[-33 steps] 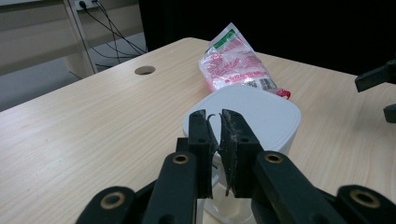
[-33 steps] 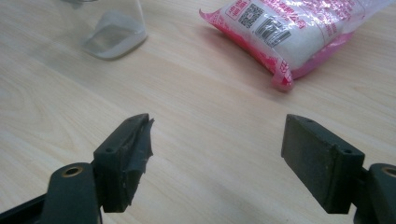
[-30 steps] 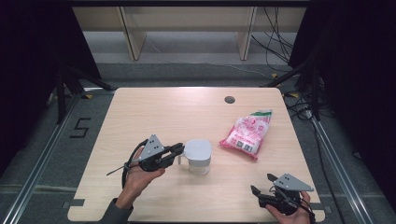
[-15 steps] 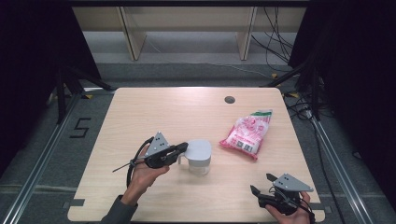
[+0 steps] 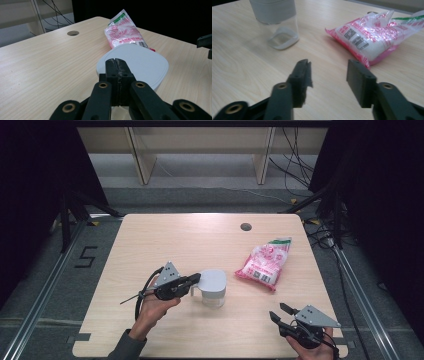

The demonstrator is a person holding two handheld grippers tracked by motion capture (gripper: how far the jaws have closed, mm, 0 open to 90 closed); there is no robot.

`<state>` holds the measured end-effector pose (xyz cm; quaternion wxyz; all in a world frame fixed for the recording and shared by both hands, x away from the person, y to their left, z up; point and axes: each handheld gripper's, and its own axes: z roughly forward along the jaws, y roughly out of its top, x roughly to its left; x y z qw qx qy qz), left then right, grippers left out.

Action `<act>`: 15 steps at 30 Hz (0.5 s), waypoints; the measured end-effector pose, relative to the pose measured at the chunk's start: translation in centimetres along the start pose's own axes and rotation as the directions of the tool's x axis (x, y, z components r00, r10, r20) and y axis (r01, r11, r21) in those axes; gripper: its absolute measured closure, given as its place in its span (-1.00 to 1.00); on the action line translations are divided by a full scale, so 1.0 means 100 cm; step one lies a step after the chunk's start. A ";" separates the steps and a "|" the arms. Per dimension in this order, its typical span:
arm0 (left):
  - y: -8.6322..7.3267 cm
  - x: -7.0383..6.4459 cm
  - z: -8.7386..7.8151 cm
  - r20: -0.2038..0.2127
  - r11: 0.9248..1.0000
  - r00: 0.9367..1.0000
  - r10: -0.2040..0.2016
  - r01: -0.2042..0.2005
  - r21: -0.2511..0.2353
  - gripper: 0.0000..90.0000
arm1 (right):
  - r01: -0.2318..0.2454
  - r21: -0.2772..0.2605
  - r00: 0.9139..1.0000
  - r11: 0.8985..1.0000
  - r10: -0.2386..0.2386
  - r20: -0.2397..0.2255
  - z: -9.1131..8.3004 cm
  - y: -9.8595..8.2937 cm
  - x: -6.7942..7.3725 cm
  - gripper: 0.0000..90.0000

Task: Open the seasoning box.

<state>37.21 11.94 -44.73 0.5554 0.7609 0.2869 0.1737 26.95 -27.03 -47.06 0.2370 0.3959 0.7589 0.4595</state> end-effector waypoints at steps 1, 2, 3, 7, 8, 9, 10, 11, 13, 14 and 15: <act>0.000 0.000 0.000 0.001 1.000 1.000 0.001 -0.001 -0.001 0.98 | 0.000 0.004 1.000 1.000 0.000 0.002 0.000 0.002 0.002 0.32; -0.001 0.001 -0.001 0.002 1.000 1.000 0.004 -0.004 0.005 0.98 | 0.000 0.004 1.000 1.000 0.000 0.002 0.000 0.002 0.002 0.32; -0.001 0.002 -0.001 0.000 1.000 1.000 -0.001 0.001 0.003 0.98 | 0.002 -0.012 1.000 1.000 -0.002 -0.006 0.002 0.005 0.004 0.41; -0.001 0.002 -0.002 -0.001 1.000 1.000 0.002 -0.002 0.001 0.97 | 0.030 -0.051 0.999 0.998 -0.031 -0.027 0.007 0.012 0.009 0.57; -0.002 0.001 -0.001 -0.007 1.000 1.000 -0.016 0.016 -0.009 0.97 | 0.049 -0.047 0.998 0.998 -0.051 -0.036 0.008 0.014 0.010 0.61; -0.002 0.001 -0.001 -0.007 1.000 1.000 -0.016 0.016 -0.009 0.97 | 0.039 -0.039 0.999 0.998 -0.041 -0.035 0.009 0.016 0.013 0.64; -0.002 0.002 -0.001 -0.001 1.000 1.000 -0.016 0.016 -0.011 0.97 | 0.039 -0.039 0.999 0.998 -0.041 -0.035 0.009 0.016 0.013 0.64; -0.002 0.002 -0.002 0.003 1.000 1.000 -0.026 0.026 -0.013 0.96 | 0.049 -0.044 0.997 0.998 -0.052 -0.052 0.012 0.019 0.016 0.69; -0.002 0.003 -0.002 0.004 1.000 1.000 -0.028 0.028 -0.013 0.96 | 0.072 -0.051 0.996 0.996 -0.074 -0.046 0.014 0.021 0.016 0.71; -0.002 0.003 -0.002 0.004 1.000 1.000 -0.027 0.027 -0.013 0.96 | 0.059 -0.044 0.997 0.997 -0.062 -0.054 0.015 0.023 0.018 0.72; -0.002 0.003 -0.002 0.004 1.000 1.000 -0.024 0.025 -0.011 0.96 | 0.093 -0.059 0.993 0.994 -0.097 -0.064 0.021 0.026 0.018 0.76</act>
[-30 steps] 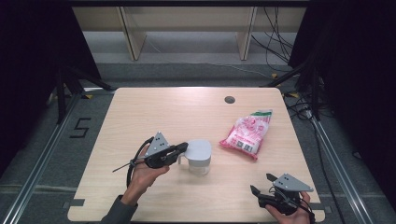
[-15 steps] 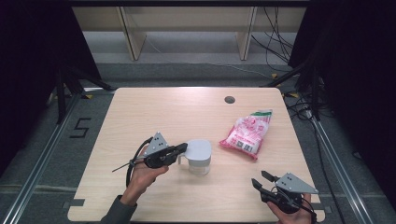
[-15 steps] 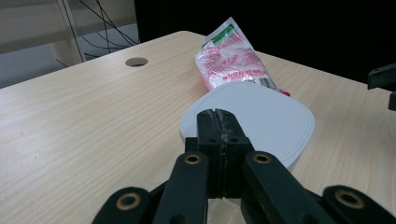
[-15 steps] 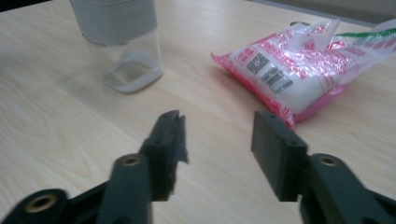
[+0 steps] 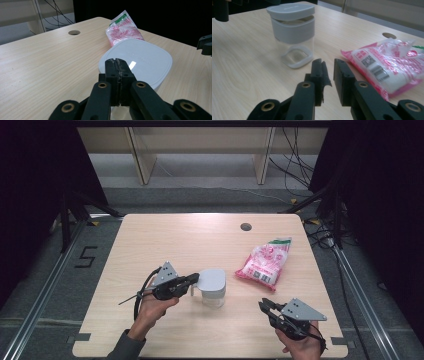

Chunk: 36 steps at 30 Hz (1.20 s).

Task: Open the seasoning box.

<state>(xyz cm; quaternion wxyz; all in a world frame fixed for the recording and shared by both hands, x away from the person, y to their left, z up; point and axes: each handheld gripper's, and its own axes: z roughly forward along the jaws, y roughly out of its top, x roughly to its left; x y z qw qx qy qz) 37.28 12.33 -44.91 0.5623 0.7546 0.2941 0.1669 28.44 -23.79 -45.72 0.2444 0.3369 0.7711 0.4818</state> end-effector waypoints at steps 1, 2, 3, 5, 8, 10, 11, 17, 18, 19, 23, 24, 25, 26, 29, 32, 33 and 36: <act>0.000 0.000 -0.001 -0.007 1.000 1.000 0.006 -0.006 0.006 0.96 | -0.002 -0.003 1.000 1.000 0.001 -0.021 0.004 0.001 0.000 0.78; 0.000 0.000 -0.001 -0.007 1.000 1.000 0.006 -0.006 0.006 0.96 | 0.002 -0.010 1.000 1.000 -0.002 -0.029 0.007 0.003 0.001 0.80; 0.000 0.000 -0.001 -0.008 1.000 1.000 0.008 -0.008 0.007 0.96 | 0.002 -0.010 1.000 1.000 -0.002 -0.029 0.007 0.003 0.001 0.80; 0.000 0.000 -0.001 -0.008 1.000 1.000 0.010 -0.010 0.007 0.96 | 0.020 -0.015 0.998 1.000 -0.021 -0.059 0.018 0.009 0.001 0.89; 0.000 0.001 -0.002 -0.013 1.000 1.000 0.011 -0.011 0.009 0.95 | 0.036 -0.034 0.996 0.999 -0.038 -0.077 0.029 0.016 0.003 0.94; -0.001 0.001 -0.002 -0.018 1.000 1.000 0.009 -0.009 0.012 0.95 | 0.037 -0.026 0.995 0.999 -0.039 -0.088 0.032 0.018 0.004 0.96; -0.001 0.001 -0.002 -0.027 1.000 0.999 0.018 -0.018 0.014 0.95 | 0.038 -0.031 0.995 0.999 -0.041 -0.092 0.036 0.020 0.005 0.96; -0.001 0.003 -0.002 -0.019 1.000 1.000 0.015 -0.015 0.011 0.94 | 0.042 -0.020 0.990 0.999 -0.045 -0.134 0.058 0.033 0.009 1.00; -0.001 0.002 -0.002 -0.019 1.000 1.000 0.016 -0.016 0.011 0.94 | 0.019 -0.027 0.991 0.999 -0.023 -0.132 0.061 0.034 0.011 1.00; -0.002 0.002 -0.002 -0.018 1.000 1.000 0.014 -0.014 0.006 0.94 | 0.041 -0.043 0.989 0.998 -0.046 -0.140 0.065 0.036 0.010 1.00; -0.002 0.003 -0.002 -0.017 1.000 1.000 0.014 -0.014 0.010 0.94 | 0.035 -0.009 0.987 0.999 -0.036 -0.155 0.071 0.042 0.013 1.00; -0.002 0.003 -0.002 -0.017 1.000 1.000 0.014 -0.014 0.010 0.94 | 0.035 -0.009 0.987 0.999 -0.036 -0.155 0.071 0.042 0.013 1.00; -0.002 0.003 -0.002 -0.018 1.000 1.000 0.014 -0.013 0.010 0.94 | 0.038 -0.022 0.987 0.999 -0.041 -0.154 0.074 0.043 0.014 1.00; -0.002 0.003 -0.002 -0.019 1.000 1.000 0.013 -0.013 0.009 0.93 | 0.039 -0.021 0.985 0.999 -0.042 -0.167 0.076 0.044 0.014 1.00; -0.002 0.003 -0.002 -0.019 1.000 1.000 0.010 -0.010 0.008 0.93 | 0.041 -0.022 0.986 0.999 -0.044 -0.161 0.081 0.049 0.016 1.00; -0.002 0.003 -0.002 -0.018 1.000 1.000 0.011 -0.011 0.009 0.93 | 0.038 -0.010 0.984 0.999 -0.039 -0.172 0.083 0.050 0.016 1.00; -0.002 0.003 -0.002 -0.018 1.000 1.000 0.011 -0.011 0.009 0.93 | 0.042 -0.025 0.984 0.999 -0.046 -0.172 0.086 0.050 0.016 1.00; -0.002 0.003 -0.002 -0.018 1.000 1.000 0.012 -0.012 0.008 0.92 | 0.065 -0.023 0.981 0.998 -0.069 -0.179 0.087 0.053 0.017 1.00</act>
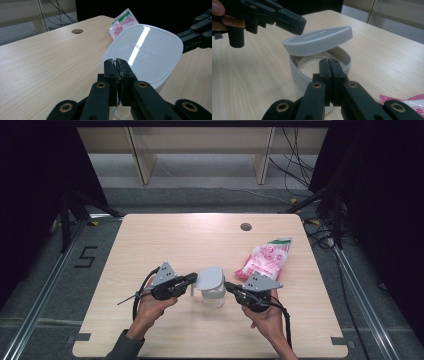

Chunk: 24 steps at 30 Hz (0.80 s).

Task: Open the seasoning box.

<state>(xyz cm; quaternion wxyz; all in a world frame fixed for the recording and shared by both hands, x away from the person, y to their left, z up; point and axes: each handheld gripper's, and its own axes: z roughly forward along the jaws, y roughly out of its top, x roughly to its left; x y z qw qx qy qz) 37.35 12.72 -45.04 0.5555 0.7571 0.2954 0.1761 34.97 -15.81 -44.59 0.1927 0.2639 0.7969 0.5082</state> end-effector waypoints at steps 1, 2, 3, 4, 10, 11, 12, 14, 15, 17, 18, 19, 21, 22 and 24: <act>0.000 0.000 0.000 0.000 1.000 1.000 0.000 0.000 0.000 0.92 | -0.004 -0.001 1.000 1.000 0.004 -0.001 0.001 0.001 0.001 1.00; 0.000 0.000 0.000 -0.001 1.000 1.000 -0.001 0.001 -0.001 0.92 | -0.025 0.007 1.000 1.000 0.025 -0.002 0.001 0.001 0.002 1.00; 0.000 0.000 0.000 -0.001 1.000 1.000 -0.003 0.003 -0.002 0.91 | -0.019 0.001 1.000 1.000 0.019 -0.012 0.003 0.003 0.002 1.00; 0.000 0.001 0.000 -0.002 1.000 1.000 -0.001 0.001 -0.001 0.89 | -0.038 0.005 0.999 0.999 0.038 -0.009 0.002 0.004 0.003 1.00; 0.003 0.005 -0.007 0.004 1.000 1.000 -0.025 0.025 -0.011 0.63 | -0.007 -0.011 1.000 1.000 0.006 -0.028 0.006 0.007 0.001 1.00; 0.004 0.006 -0.010 0.016 1.000 1.000 -0.022 0.022 -0.008 0.63 | -0.024 -0.004 0.999 1.000 0.024 -0.026 0.006 0.007 0.002 1.00; 0.005 0.007 -0.014 0.034 1.000 0.999 -0.009 0.009 -0.004 0.46 | -0.018 -0.001 1.000 1.000 0.017 -0.026 0.007 0.008 0.002 1.00; 0.007 0.008 -0.023 0.022 1.000 1.000 0.019 -0.019 0.008 0.25 | 0.002 -0.010 1.000 1.000 -0.002 -0.024 0.008 0.009 0.001 1.00; 0.007 0.009 -0.027 0.016 1.000 1.000 0.018 -0.018 0.011 0.25 | -0.006 -0.009 1.000 1.000 0.006 -0.021 0.009 0.009 0.002 1.00; 0.003 0.009 -0.035 0.010 0.999 0.999 0.040 -0.041 0.020 0.06 | 0.007 -0.011 1.000 1.000 -0.007 -0.019 0.010 0.012 0.002 1.00; -0.001 0.007 -0.038 0.011 0.999 0.999 0.031 -0.031 0.026 0.06 | 0.010 -0.022 1.000 1.000 -0.010 -0.018 0.012 0.013 0.003 1.00; -0.006 0.005 -0.041 0.009 0.999 1.000 0.025 -0.025 0.037 -0.02 | 0.013 -0.022 1.000 1.000 -0.013 -0.017 0.012 0.014 0.004 1.00; -0.022 0.001 -0.046 0.000 0.997 1.000 0.000 0.000 0.076 -0.16 | 0.027 -0.025 0.999 0.999 -0.027 -0.021 0.014 0.018 0.005 1.00; -0.022 0.001 -0.046 0.000 0.997 1.000 0.000 0.000 0.076 -0.19 | 0.027 -0.025 0.999 0.999 -0.027 -0.021 0.014 0.018 0.005 1.00; -0.032 0.003 -0.048 0.009 0.996 1.000 0.021 -0.022 0.085 -0.22 | 0.010 -0.037 1.000 0.999 -0.010 -0.012 0.016 0.019 0.006 1.00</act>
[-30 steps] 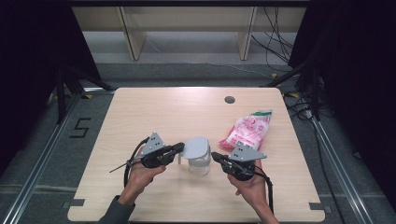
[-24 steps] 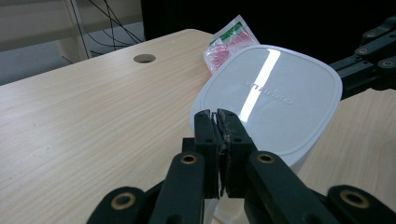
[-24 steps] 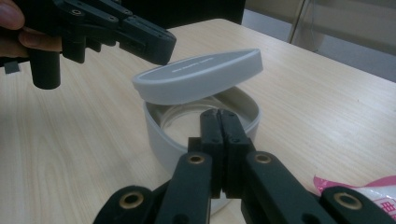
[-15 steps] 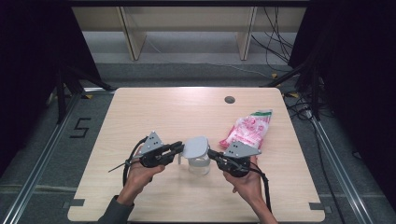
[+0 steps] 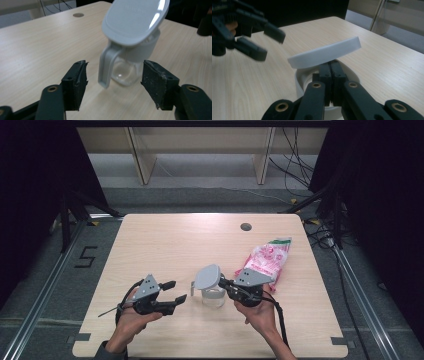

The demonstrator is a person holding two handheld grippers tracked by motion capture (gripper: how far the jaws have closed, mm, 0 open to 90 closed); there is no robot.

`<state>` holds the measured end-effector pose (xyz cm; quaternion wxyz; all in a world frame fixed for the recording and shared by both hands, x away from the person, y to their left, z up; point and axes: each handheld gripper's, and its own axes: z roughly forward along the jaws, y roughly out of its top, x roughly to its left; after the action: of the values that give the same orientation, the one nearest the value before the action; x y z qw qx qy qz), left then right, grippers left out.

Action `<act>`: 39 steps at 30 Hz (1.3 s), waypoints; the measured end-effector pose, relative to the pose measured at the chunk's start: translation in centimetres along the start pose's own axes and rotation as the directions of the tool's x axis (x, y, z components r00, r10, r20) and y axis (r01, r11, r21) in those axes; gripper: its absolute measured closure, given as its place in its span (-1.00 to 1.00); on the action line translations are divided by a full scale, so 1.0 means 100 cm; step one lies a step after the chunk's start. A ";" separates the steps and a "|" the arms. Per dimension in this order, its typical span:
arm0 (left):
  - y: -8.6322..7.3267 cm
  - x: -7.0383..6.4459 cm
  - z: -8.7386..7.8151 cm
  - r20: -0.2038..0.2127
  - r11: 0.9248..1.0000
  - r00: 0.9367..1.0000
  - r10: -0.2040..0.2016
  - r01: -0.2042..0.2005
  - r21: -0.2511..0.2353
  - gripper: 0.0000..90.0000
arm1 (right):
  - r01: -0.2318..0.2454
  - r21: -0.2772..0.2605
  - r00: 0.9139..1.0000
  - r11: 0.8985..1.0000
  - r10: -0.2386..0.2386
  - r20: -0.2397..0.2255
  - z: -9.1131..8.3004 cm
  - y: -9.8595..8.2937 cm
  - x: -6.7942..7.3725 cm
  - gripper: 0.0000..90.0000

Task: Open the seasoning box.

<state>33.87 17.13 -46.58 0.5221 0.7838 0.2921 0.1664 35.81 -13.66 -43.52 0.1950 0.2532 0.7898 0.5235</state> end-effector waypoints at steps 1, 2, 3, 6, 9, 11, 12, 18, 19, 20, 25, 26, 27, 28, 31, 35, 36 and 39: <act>-0.006 -0.002 -0.001 -0.016 0.999 0.999 -0.037 0.037 0.004 -0.24 | -0.013 0.011 1.000 1.000 0.013 -0.008 0.000 0.001 0.001 1.00; -0.012 0.000 -0.003 -0.023 0.999 0.999 -0.048 0.048 0.003 -0.27 | 0.010 0.003 1.000 1.000 -0.010 -0.006 0.002 0.001 0.000 1.00; -0.014 0.001 -0.004 -0.028 0.999 0.998 -0.053 0.053 0.000 -0.28 | 0.012 0.012 1.000 1.000 -0.012 -0.011 0.002 0.002 0.000 1.00; -0.019 0.000 -0.006 -0.037 0.998 0.997 -0.062 0.062 -0.002 -0.30 | 0.016 0.006 1.000 1.000 -0.016 -0.011 0.004 0.005 0.001 0.99; -0.025 -0.002 -0.009 -0.055 0.998 0.997 -0.059 0.059 0.003 -0.32 | 0.021 0.006 1.000 1.000 -0.021 -0.016 0.005 0.007 0.002 0.98; -0.028 -0.004 -0.007 -0.061 0.997 0.995 -0.079 0.078 -0.026 -0.33 | 0.021 -0.003 1.000 1.000 -0.021 -0.004 0.007 0.009 0.004 0.97; -0.028 -0.004 -0.007 -0.061 0.997 0.995 -0.079 0.078 -0.026 -0.34 | 0.021 -0.003 1.000 1.000 -0.021 -0.004 0.007 0.009 0.004 0.97; -0.032 -0.009 -0.005 -0.070 0.997 0.995 -0.075 0.075 -0.003 -0.35 | 0.042 0.001 0.999 0.999 -0.042 -0.009 0.010 0.016 0.009 0.96; -0.033 -0.010 -0.005 -0.071 0.998 0.995 -0.064 0.064 -0.003 -0.34 | 0.049 -0.011 0.999 0.999 -0.049 -0.007 0.012 0.016 0.010 0.96; -0.033 -0.010 -0.005 -0.071 0.998 0.995 -0.064 0.064 -0.003 -0.32 | 0.049 -0.011 0.999 0.999 -0.049 -0.007 0.012 0.016 0.010 0.96; -0.036 -0.011 -0.004 -0.078 0.999 0.996 -0.051 0.052 0.010 -0.34 | 0.060 -0.008 0.998 0.998 -0.060 -0.019 0.013 0.020 0.011 0.96; -0.036 -0.011 -0.004 -0.077 0.998 0.996 -0.053 0.054 0.010 -0.34 | 0.043 -0.011 0.999 0.999 -0.043 -0.005 0.013 0.020 0.013 0.96; -0.036 -0.011 -0.004 -0.079 0.998 0.995 -0.053 0.054 0.014 -0.34 | 0.043 -0.011 0.999 0.999 -0.043 -0.005 0.013 0.020 0.013 0.96; -0.035 -0.012 -0.005 -0.081 0.998 0.995 -0.054 0.055 0.012 -0.34 | 0.061 -0.014 0.998 0.998 -0.061 -0.014 0.015 0.021 0.013 0.96; -0.035 -0.013 -0.004 -0.079 0.998 0.995 -0.054 0.055 0.003 -0.35 | 0.054 -0.018 0.999 0.998 -0.054 -0.006 0.016 0.022 0.014 0.96; -0.035 -0.012 -0.004 -0.078 0.999 0.996 -0.050 0.051 0.013 -0.37 | 0.067 -0.021 0.998 0.998 -0.067 -0.020 0.019 0.024 0.017 0.96; -0.035 -0.012 -0.004 -0.075 0.998 0.996 -0.054 0.055 0.009 -0.37 | 0.071 -0.012 0.997 0.997 -0.071 -0.027 0.020 0.024 0.017 0.96; -0.034 -0.012 -0.006 -0.077 0.999 0.996 -0.051 0.052 0.013 -0.39 | 0.078 -0.005 0.996 0.997 -0.078 -0.038 0.023 0.025 0.020 0.96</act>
<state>31.67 17.77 -49.38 0.5087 0.7731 0.3331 0.1806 36.03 -9.98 -42.10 0.2005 0.2117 0.8018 0.5216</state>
